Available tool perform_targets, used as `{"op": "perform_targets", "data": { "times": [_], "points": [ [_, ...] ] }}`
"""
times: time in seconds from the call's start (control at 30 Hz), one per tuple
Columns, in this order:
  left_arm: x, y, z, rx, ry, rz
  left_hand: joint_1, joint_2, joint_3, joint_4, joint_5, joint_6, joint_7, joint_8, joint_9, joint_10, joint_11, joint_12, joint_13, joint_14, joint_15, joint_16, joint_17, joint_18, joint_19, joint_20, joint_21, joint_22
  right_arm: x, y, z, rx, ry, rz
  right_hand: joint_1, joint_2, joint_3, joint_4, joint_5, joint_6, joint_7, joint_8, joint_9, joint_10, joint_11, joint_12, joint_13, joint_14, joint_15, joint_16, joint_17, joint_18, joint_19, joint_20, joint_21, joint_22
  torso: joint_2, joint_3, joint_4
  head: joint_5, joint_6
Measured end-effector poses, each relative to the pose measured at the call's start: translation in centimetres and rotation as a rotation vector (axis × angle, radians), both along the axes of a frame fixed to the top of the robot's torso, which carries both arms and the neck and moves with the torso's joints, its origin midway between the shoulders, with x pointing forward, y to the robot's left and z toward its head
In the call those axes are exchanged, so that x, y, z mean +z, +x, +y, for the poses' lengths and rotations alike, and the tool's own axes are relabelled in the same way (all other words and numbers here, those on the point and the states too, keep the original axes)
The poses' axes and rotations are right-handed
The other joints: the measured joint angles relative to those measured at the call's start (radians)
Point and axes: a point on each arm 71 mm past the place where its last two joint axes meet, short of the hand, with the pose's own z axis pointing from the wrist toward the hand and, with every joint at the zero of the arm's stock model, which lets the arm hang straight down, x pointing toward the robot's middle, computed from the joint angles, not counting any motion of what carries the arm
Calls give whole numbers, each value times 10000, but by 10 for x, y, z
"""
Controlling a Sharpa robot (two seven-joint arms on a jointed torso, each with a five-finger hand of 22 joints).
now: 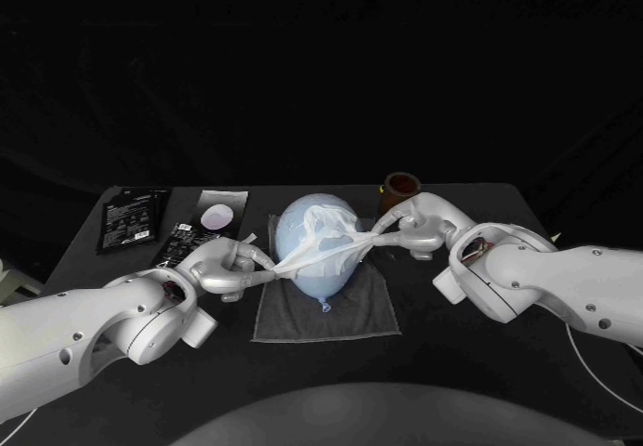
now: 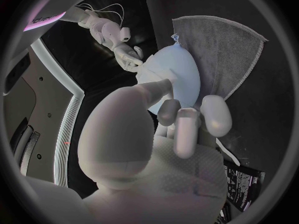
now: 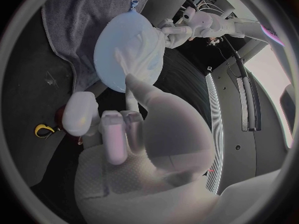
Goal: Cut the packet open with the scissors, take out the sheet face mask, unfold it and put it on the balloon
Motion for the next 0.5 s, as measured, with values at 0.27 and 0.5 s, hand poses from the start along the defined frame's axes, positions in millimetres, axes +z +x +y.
{"op": "perform_targets", "data": {
  "times": [0.27,0.5],
  "points": [
    [0,0,-1,-36,-10,13,-28,31,9,-9,24,2,2,-1,0,1,0,-1,-1,5,5,-1,0,0,0,0,0,-1,-1,-2,-4,94,-351,242,0,0,14,-14,0,-17,-15,0,9,0,0,-14,6,-1,1,-7,6,-2,16,-16,-1,-2,0,0,-2,12,0],
    [-1,0,-2,-201,-1,140,-25,57,8,-9,24,1,1,-2,0,1,-1,-1,-3,6,6,-2,0,0,0,0,-1,1,-4,-3,-8,158,-681,566,-40,-41,27,-27,0,-20,-18,41,7,0,0,-17,8,-3,3,-19,6,-3,16,-16,-2,-8,-2,3,-8,0,0]
  ]
}}
